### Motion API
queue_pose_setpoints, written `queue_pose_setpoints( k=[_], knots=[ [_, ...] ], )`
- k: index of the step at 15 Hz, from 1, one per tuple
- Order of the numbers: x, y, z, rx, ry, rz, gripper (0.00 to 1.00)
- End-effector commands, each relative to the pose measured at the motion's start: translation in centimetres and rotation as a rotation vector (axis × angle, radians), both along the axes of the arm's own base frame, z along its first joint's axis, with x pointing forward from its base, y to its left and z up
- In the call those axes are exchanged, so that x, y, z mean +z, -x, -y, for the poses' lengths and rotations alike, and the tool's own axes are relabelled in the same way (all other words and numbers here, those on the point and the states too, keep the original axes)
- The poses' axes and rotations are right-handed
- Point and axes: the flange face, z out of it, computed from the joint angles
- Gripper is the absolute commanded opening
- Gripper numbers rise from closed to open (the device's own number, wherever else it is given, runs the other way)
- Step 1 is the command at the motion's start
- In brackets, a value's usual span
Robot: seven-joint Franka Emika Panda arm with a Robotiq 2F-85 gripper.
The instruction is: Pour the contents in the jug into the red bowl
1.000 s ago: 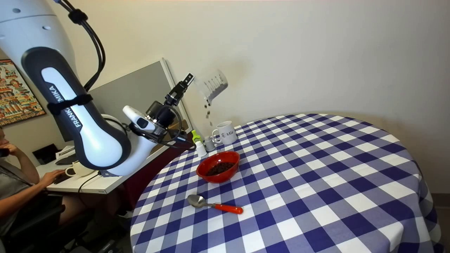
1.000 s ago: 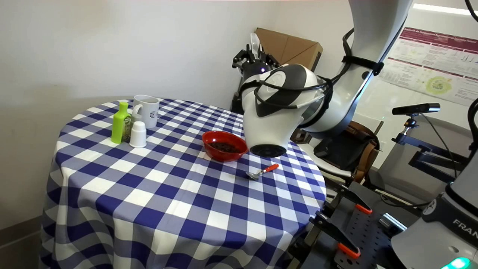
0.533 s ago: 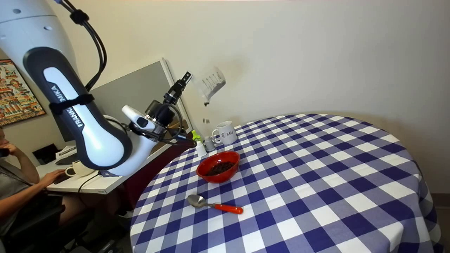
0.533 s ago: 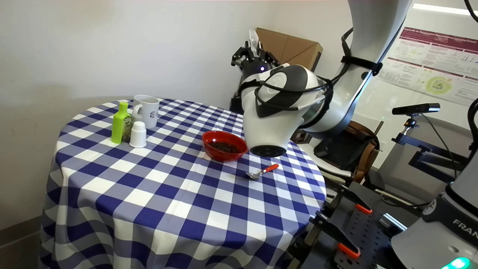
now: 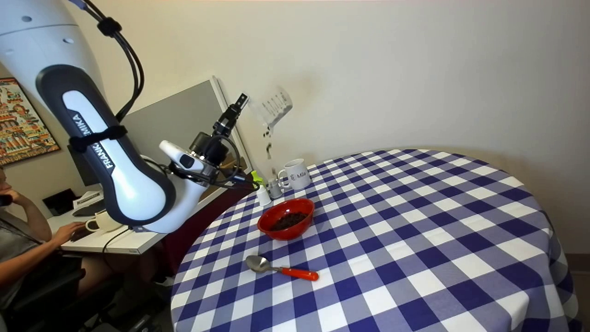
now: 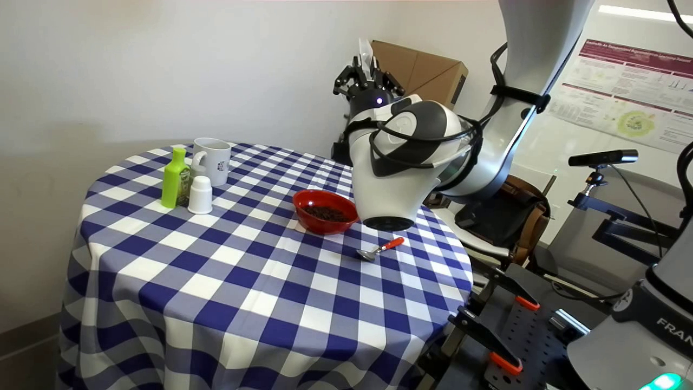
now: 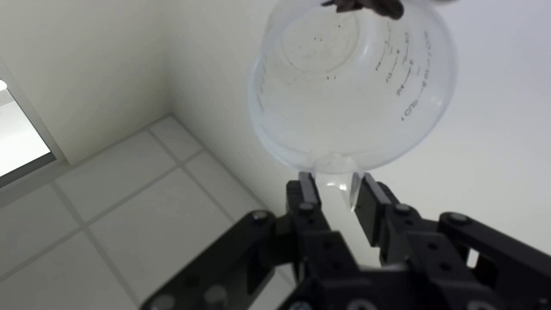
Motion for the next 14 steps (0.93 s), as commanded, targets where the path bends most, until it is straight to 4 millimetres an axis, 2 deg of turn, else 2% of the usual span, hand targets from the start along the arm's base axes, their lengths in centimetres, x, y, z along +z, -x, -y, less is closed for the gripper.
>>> queue_pose_setpoints(
  k=[1,14],
  knots=[
    [-0.2,0.25,0.48,0.04,0.014,0.052,0.1],
    [-0.44,0.23,1.31,0.049,0.071,0.094,0.1]
  ],
)
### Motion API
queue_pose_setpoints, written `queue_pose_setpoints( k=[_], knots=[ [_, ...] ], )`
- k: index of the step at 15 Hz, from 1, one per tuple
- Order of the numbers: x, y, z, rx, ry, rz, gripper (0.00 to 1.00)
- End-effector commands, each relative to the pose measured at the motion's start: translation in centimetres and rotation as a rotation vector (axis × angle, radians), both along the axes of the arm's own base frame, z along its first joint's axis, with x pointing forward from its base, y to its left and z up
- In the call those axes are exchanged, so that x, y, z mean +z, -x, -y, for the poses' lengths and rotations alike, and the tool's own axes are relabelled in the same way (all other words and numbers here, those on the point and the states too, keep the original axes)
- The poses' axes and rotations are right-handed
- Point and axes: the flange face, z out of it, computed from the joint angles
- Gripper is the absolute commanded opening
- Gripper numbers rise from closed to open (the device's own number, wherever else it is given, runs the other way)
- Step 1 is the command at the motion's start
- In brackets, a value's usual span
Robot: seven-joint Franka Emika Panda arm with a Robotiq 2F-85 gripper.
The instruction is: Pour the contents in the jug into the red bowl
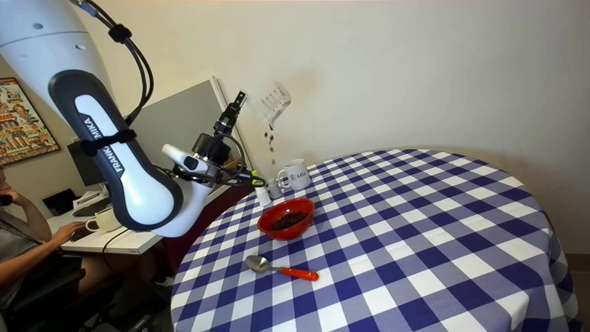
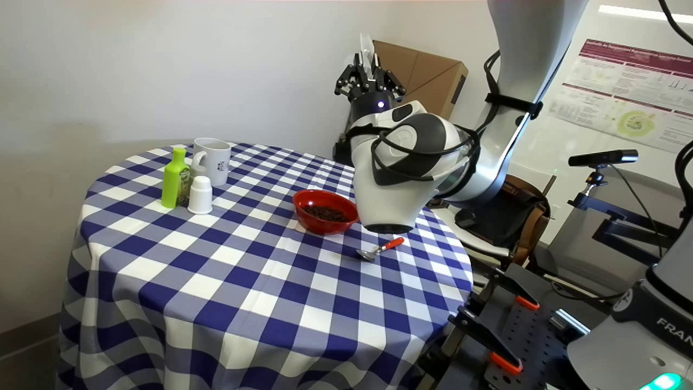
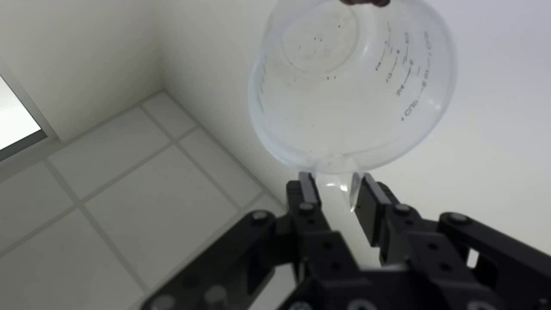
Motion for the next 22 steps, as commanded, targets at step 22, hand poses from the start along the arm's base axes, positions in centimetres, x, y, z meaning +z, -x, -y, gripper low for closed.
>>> queue_pose_setpoints(
  k=[22],
  knots=[
    [4.6,-5.1,2.2,-0.509,-0.567,-0.104,0.1]
  ],
)
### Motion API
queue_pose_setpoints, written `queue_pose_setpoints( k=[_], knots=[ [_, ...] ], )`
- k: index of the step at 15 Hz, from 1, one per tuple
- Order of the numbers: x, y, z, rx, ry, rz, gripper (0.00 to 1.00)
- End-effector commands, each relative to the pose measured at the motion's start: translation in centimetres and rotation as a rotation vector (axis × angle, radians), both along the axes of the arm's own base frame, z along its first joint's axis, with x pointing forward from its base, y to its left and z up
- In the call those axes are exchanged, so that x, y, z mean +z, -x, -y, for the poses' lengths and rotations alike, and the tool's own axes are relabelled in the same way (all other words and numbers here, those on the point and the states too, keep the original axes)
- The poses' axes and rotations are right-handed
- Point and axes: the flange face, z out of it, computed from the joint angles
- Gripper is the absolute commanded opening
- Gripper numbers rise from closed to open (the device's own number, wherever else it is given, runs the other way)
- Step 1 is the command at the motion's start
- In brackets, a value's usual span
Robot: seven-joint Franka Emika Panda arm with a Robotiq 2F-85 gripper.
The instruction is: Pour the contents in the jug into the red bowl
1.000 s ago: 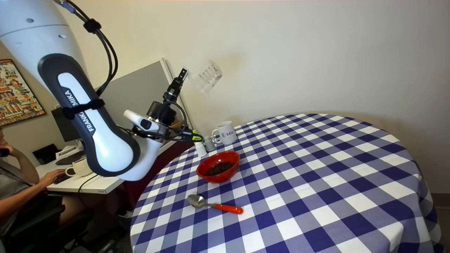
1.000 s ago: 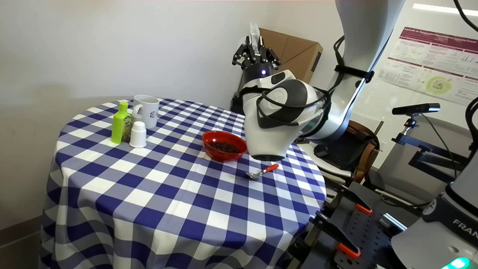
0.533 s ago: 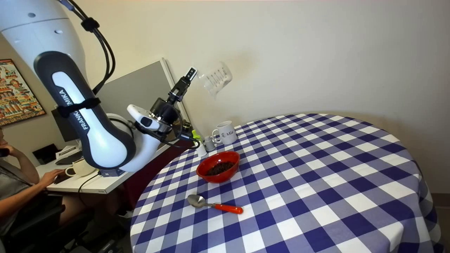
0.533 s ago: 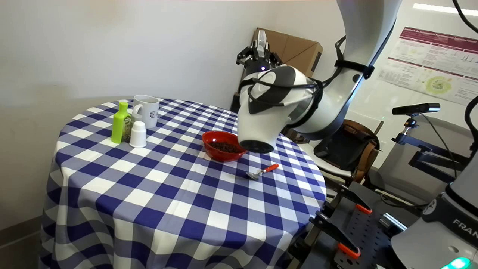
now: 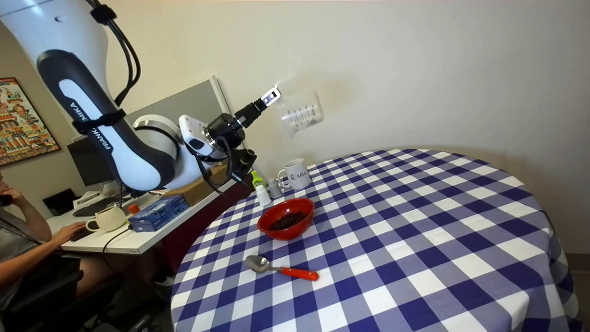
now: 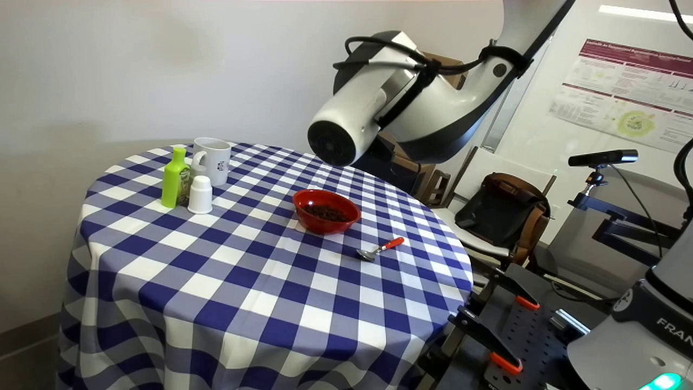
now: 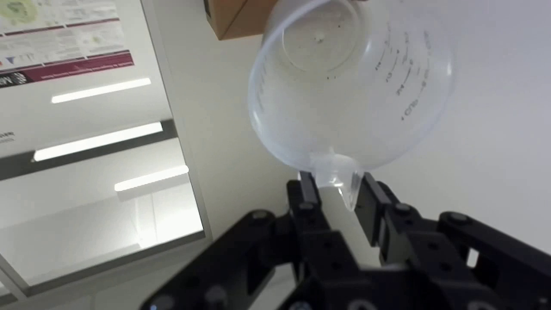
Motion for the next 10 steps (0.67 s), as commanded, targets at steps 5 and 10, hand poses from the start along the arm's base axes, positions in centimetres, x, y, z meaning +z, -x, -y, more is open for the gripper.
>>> queue_pose_setpoints(
  k=[5,10],
  knots=[
    [4.9,-2.4,2.3,-0.176,-0.387,-0.078,0.1],
    [10.8,-4.9,8.2,-0.288,-0.637,-0.1,0.1]
  ],
)
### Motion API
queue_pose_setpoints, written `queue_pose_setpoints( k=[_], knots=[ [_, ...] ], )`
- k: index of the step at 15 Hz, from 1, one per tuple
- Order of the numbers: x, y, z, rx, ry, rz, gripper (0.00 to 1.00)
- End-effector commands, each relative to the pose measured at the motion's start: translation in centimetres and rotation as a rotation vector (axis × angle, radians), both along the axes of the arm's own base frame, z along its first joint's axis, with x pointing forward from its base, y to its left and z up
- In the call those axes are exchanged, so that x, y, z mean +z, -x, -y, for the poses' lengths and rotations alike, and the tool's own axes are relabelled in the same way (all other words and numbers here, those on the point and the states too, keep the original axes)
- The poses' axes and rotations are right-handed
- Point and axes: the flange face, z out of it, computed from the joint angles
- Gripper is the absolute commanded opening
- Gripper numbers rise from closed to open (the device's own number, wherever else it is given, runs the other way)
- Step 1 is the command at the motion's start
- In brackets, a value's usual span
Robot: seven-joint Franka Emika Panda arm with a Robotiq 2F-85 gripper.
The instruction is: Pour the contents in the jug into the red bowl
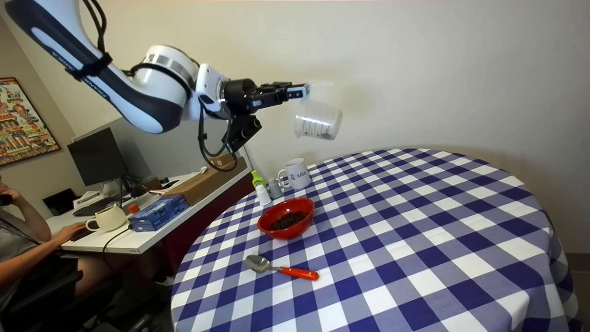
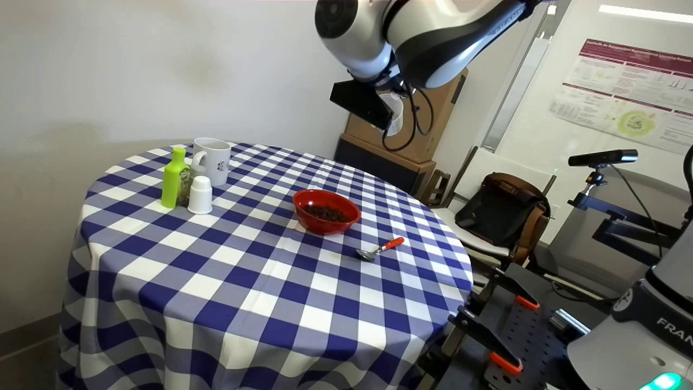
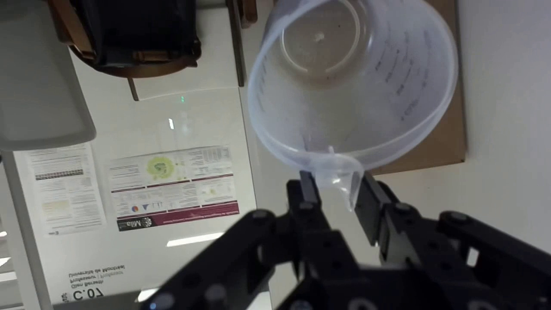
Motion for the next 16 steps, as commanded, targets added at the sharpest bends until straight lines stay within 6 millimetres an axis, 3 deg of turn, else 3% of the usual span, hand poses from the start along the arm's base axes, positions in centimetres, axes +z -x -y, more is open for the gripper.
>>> queue_pose_setpoints(
  k=[1,4,6,11,16],
  knots=[
    [4.7,-1.4,4.6,-0.079,-0.178,-0.021,0.1],
    [6.2,-1.9,8.7,-0.173,-0.324,-0.044,0.1],
    [5.9,-1.9,11.0,-0.248,-0.419,-0.058,0.1],
    [2.9,-1.1,15.6,-0.443,-0.654,-0.079,0.1],
    [-0.1,-1.2,18.3,-0.621,-0.902,-0.044,0.1]
  ],
)
